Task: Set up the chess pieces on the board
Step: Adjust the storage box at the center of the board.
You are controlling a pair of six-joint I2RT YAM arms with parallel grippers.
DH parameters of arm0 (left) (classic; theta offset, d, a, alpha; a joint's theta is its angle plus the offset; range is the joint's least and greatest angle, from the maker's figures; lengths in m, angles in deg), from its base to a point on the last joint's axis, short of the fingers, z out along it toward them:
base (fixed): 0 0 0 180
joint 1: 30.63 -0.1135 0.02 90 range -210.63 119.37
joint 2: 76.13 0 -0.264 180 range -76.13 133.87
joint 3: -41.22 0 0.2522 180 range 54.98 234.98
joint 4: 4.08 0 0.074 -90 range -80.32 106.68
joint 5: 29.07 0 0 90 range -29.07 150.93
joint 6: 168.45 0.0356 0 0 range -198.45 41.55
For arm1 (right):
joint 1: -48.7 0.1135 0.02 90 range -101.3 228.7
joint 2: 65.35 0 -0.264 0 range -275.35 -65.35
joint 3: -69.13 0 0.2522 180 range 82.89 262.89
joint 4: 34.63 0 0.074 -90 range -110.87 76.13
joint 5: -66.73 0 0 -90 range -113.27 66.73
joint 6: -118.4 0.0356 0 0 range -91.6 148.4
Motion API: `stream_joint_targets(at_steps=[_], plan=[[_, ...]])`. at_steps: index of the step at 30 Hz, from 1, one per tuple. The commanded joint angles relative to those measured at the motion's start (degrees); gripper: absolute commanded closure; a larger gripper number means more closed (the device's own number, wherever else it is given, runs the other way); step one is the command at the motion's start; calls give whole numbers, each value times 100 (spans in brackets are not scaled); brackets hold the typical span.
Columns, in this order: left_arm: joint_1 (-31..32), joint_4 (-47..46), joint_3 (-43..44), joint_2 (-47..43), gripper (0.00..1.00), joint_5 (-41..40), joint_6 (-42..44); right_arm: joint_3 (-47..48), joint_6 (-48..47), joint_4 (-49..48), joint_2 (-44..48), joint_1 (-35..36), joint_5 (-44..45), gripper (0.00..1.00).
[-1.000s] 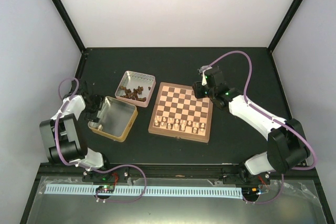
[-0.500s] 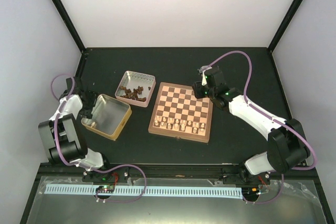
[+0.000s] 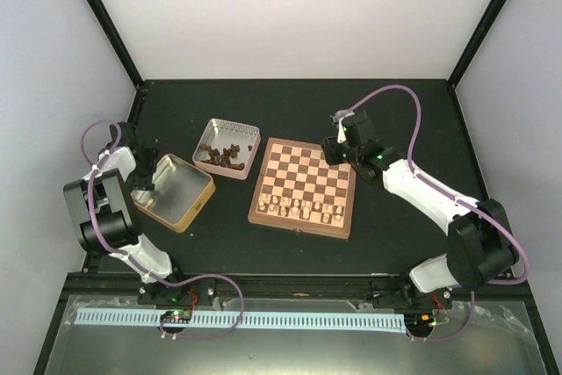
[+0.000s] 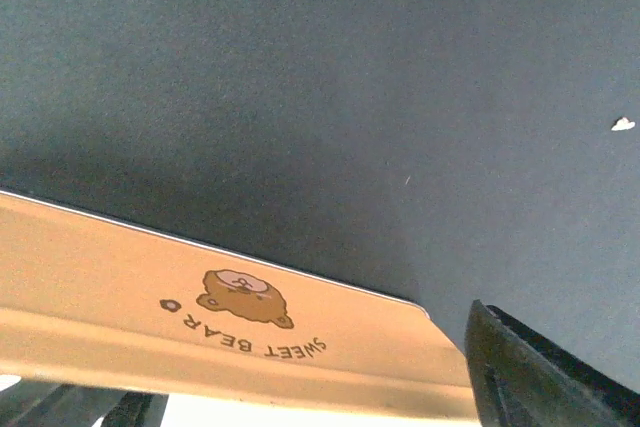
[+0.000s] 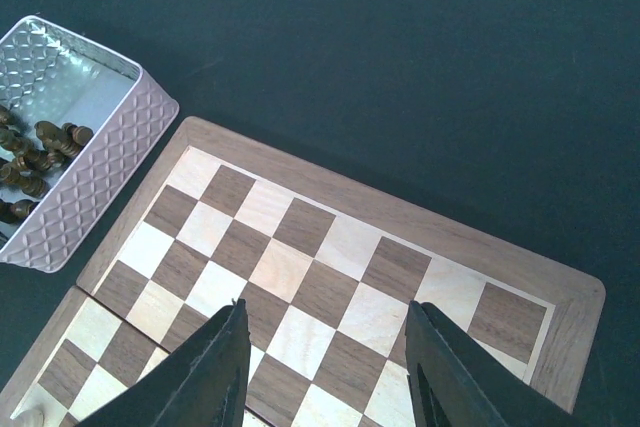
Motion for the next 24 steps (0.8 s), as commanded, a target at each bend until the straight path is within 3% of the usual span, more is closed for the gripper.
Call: stream_joint_targets(at_steps=[1, 4, 8, 19, 24], plan=[[-108, -14, 247, 290, 26, 8, -97, 129, -84, -69, 68, -41, 34, 55], [-120, 94, 299, 442, 39, 191, 191, 130, -76, -64, 50, -40, 41, 55], [-118, 294, 186, 367, 48, 315, 586, 129, -43, -93, 26, -41, 26, 55], [86, 327, -253, 63, 60, 1120, 1400, 115, 21, -173, -46, -40, -68, 55], [380, 303, -201, 66, 61, 1496, 1575, 103, 39, -185, -38, -40, -69, 55]])
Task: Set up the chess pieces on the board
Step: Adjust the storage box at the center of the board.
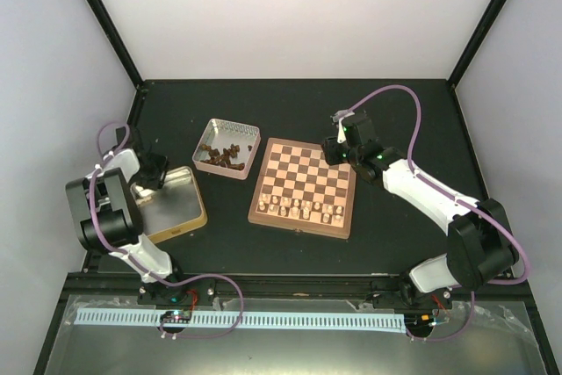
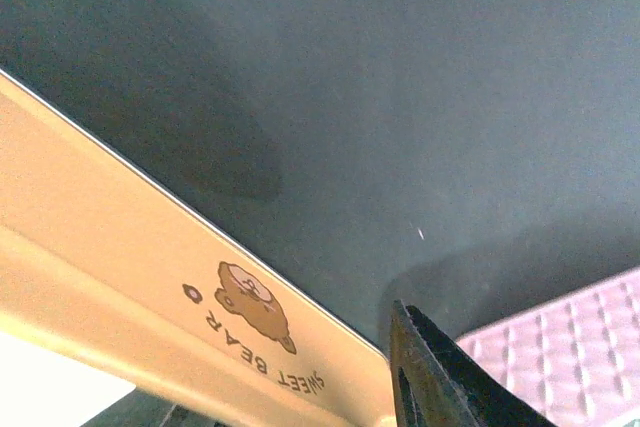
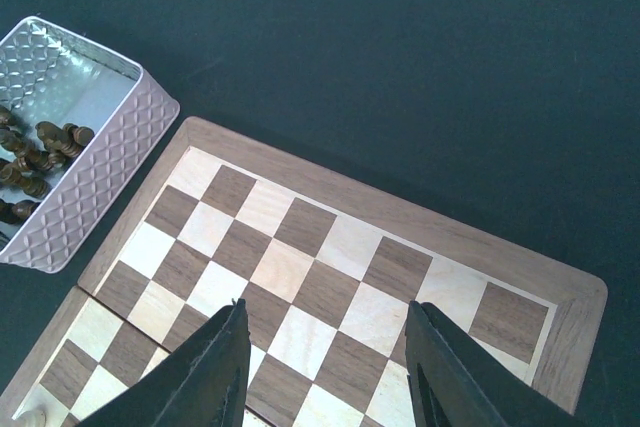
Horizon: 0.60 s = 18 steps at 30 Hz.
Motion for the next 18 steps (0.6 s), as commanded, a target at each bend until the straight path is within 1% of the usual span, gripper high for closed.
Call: stream_joint_targets(at_steps=[1, 9, 13, 16, 18], plan=[[346, 204, -20, -30, 61, 568, 360, 89, 24, -191, -34, -45, -60, 55], [1177, -19, 200, 237, 61, 868, 333, 21, 33, -235, 8, -40, -27, 55], [1386, -95, 454, 531, 63, 1050, 459, -2, 19, -235, 32, -40, -7, 55], [1543, -113, 643, 651, 66, 1062, 572, -18, 7, -242, 43, -40, 14, 55], [1617, 34, 798, 681, 66, 1001, 659, -10, 6, -246, 43, -40, 10, 55]])
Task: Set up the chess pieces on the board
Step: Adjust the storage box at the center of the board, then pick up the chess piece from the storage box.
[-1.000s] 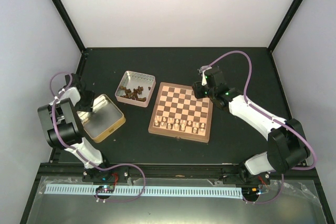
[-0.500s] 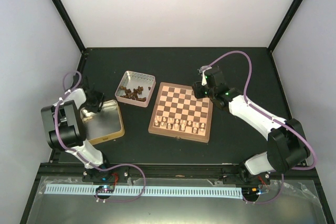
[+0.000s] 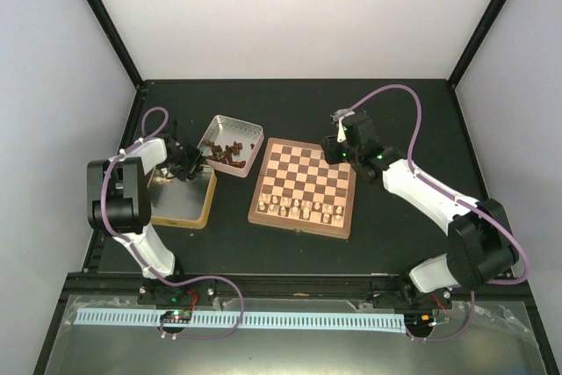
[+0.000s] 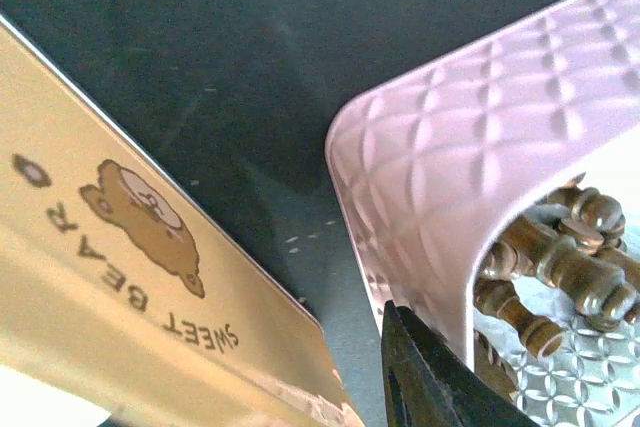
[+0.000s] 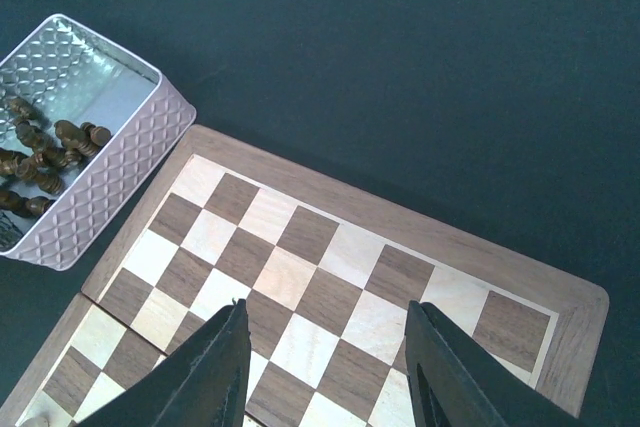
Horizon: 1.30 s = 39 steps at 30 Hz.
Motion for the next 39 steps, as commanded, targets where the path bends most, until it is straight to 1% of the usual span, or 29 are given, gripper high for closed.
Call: stream_joint_targets(at_steps=[1, 4, 6, 8, 10, 12, 14, 16, 22, 24, 28, 34, 39], plan=[[168, 133, 427, 109, 65, 17, 328, -11, 6, -162, 45, -40, 6, 55], [157, 672, 474, -120, 58, -545, 411, 3, 15, -164, 45, -40, -24, 55], [97, 981, 473, -333, 51, -1027, 434, 4, 15, -175, 42, -41, -44, 55], [28, 1189, 443, -562, 47, -1440, 436, -2, 19, -176, 51, -40, -46, 55], [-72, 1343, 420, -770, 44, -1812, 435, -10, 20, -178, 49, -40, -48, 55], [-204, 1464, 387, -959, 43, -2146, 416, -22, 16, -194, 62, -41, -47, 55], [-344, 1486, 311, -1118, 44, -2412, 342, -36, 17, -214, 66, -40, -55, 55], [-476, 1409, 208, -1206, 46, -2521, 314, -46, 26, -235, 78, -42, -60, 55], [-701, 1180, 79, -888, 61, -2508, 253, -71, 24, -231, 106, -40, -38, 55], [-714, 1058, 97, -768, 64, -2540, 230, -64, 12, -228, 107, -41, -29, 55], [-754, 851, 108, -564, 65, -2699, 177, -33, 0, -206, 92, -40, -28, 55], [-840, 498, 145, -247, 65, -2666, 206, 2, 0, -191, 60, -40, -55, 55], [-864, 220, 88, -188, 65, -2688, 167, 37, 2, -164, 26, -40, -56, 55]])
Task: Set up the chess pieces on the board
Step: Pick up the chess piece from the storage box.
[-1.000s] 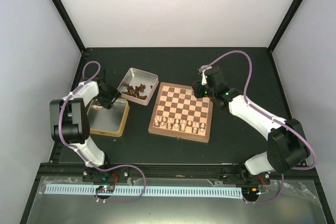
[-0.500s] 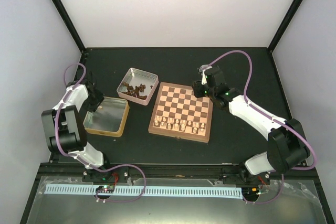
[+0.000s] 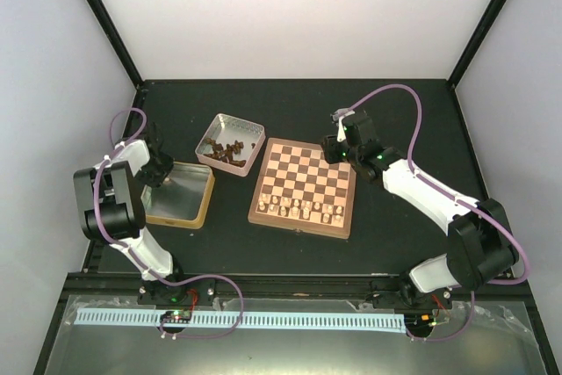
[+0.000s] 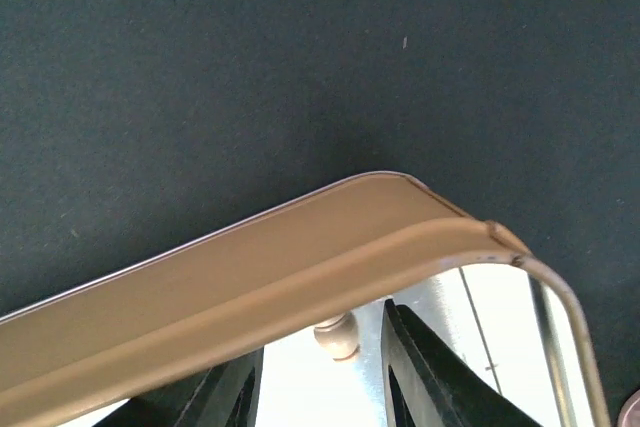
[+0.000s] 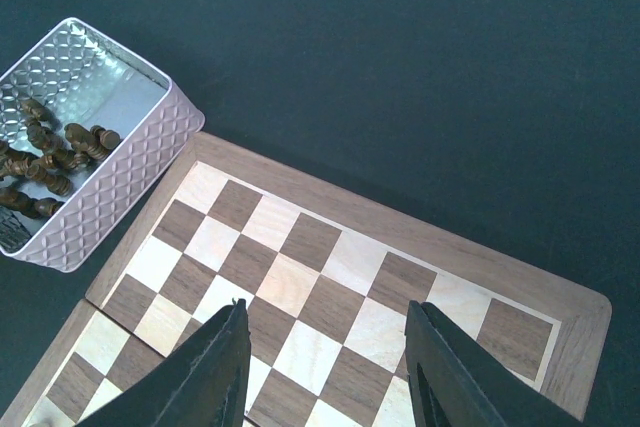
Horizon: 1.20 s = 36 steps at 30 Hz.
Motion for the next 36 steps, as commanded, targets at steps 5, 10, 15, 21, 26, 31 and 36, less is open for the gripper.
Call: stream_joint_targets(at_steps=[5, 10, 15, 21, 26, 31, 36], plan=[[-47, -584, -104, 239, 69, -138, -224, 100, 0, -95, -18, -40, -66, 55], [-49, -557, -134, 333, 74, -103, -317, 136, -7, -31, -42, -36, -60, 55], [-52, -492, -173, 359, 81, -177, -312, 171, 4, -54, -62, -40, -75, 55], [-47, -408, -186, 263, 94, 29, -161, 169, -9, -41, -40, -40, -91, 55], [-39, -116, -401, -283, 94, 588, 28, 214, -1, -63, -27, -40, -273, 55], [151, 157, -704, -1096, 94, 1441, 381, 247, 59, -176, -15, -40, -836, 55], [754, 243, -633, -1603, 94, 2047, 1022, 384, 323, -235, -131, -40, -1545, 55]])
